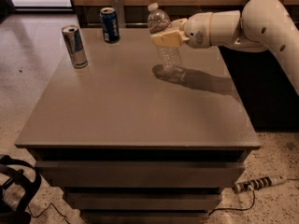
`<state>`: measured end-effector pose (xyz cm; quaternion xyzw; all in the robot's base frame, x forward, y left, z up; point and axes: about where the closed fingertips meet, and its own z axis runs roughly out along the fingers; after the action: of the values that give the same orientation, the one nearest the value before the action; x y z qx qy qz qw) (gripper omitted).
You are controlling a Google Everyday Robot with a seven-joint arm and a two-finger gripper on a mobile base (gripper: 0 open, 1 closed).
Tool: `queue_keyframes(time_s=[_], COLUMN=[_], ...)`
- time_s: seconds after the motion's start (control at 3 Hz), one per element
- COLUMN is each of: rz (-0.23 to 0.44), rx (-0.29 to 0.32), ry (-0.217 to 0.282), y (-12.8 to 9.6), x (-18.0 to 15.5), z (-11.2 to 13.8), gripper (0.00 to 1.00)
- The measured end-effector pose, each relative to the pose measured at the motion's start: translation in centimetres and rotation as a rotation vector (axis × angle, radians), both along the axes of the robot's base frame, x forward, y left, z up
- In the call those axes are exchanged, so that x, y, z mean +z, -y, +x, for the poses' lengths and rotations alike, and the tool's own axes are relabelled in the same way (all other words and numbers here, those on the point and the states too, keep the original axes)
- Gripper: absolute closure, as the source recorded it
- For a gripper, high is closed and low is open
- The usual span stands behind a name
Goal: Place water bottle upright
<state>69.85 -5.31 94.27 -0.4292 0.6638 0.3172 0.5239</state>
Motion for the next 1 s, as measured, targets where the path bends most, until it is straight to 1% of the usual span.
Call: queue_keyframes(time_s=[0.33, 0.67, 1.0], rz=[0.059, 0.094, 0.122], rx=[0.025, 0.045, 0.050], ry=[-0.006, 0.001, 0.008], y=[0.16, 0.20, 0.25], x=[0.10, 0.35, 0.21], z=[0.22, 0.39, 0.63], gripper=[1.00, 1.00, 1.00])
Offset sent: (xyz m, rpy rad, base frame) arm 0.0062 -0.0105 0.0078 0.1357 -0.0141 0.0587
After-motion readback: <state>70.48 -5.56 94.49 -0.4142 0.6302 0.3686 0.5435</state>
